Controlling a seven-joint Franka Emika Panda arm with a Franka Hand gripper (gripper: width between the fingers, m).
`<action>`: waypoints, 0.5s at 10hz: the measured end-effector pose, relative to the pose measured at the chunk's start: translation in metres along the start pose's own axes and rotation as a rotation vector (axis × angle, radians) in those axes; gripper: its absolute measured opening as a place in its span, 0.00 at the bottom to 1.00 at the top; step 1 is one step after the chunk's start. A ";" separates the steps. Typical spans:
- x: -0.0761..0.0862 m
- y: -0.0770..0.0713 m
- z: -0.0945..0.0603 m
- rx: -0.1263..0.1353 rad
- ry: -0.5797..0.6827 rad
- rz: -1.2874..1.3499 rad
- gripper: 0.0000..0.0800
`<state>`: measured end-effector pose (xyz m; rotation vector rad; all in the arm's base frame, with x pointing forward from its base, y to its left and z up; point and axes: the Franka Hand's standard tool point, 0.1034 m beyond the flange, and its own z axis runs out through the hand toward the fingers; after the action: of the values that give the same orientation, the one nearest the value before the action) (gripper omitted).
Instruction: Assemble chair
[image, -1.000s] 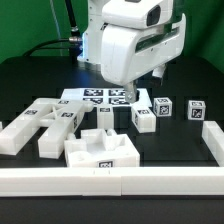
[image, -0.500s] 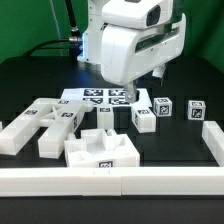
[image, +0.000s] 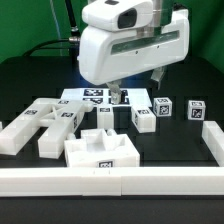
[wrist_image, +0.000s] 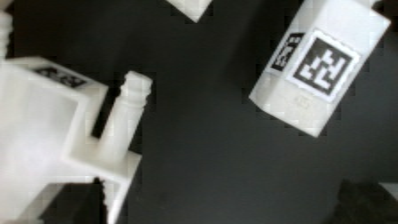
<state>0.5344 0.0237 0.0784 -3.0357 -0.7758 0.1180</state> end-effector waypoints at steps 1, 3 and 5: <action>0.000 -0.001 0.000 0.002 0.001 0.031 0.81; 0.001 -0.002 0.000 0.009 0.003 0.183 0.81; 0.002 0.010 0.004 0.026 0.008 0.324 0.81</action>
Offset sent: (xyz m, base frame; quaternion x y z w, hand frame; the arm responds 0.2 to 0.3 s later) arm -0.0085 -0.0185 0.0001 -0.0385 -0.0055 0.2587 0.9652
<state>0.5407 0.0154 0.0737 -3.1063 -0.2735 0.1150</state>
